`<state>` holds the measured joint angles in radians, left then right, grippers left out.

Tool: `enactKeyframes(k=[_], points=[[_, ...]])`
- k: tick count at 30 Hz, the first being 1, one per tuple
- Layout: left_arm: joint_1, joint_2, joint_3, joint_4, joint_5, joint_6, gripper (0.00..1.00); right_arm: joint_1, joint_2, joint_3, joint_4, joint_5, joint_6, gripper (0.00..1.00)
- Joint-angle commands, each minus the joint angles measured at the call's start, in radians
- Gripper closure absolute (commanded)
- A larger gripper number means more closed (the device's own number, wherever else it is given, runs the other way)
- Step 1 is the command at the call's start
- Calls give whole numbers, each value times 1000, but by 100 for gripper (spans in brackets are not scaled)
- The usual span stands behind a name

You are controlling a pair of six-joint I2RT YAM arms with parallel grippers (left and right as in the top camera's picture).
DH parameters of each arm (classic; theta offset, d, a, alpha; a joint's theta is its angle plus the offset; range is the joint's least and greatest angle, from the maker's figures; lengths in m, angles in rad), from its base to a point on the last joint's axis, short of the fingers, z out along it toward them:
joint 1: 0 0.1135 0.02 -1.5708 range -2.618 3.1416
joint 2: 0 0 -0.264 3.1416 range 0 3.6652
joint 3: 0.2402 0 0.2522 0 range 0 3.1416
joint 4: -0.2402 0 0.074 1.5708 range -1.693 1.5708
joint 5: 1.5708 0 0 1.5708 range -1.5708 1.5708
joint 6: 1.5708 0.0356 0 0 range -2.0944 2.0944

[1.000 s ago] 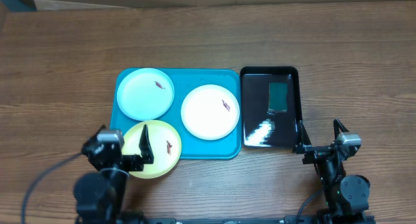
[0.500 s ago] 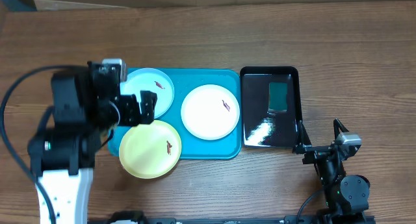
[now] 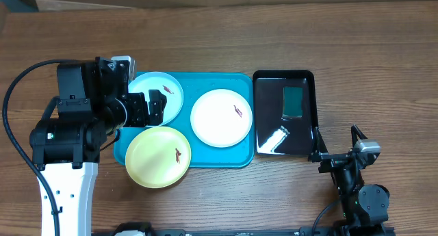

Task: Clean dirty plates on tray and stack at the side
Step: 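Move the left gripper over the pink-white plate on the teal tray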

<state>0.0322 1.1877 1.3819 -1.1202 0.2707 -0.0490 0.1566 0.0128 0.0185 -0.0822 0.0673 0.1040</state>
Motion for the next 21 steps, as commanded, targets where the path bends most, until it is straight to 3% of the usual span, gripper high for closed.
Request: enactKeyframes(k=[1, 4, 7, 9, 11, 21], points=[[-5, 0, 29, 8, 19, -20, 0, -6, -6, -10, 5, 9, 0, 0], [-5, 2, 29, 17, 19, -66, 0, -6, -6, -10, 5, 9, 0, 0], [-5, 2, 29, 15, 19, -146, 7, -6, -6, -10, 5, 9, 0, 0], [-8, 5, 29, 2, 18, -170, 26, -6, -6, -10, 5, 9, 0, 0], [-12, 12, 28, -19, 18, -181, 36, -6, -6, -10, 5, 9, 0, 0], [-61, 119, 26, -103, -34, -180, 36, -6, -6, -10, 5, 9, 0, 0]])
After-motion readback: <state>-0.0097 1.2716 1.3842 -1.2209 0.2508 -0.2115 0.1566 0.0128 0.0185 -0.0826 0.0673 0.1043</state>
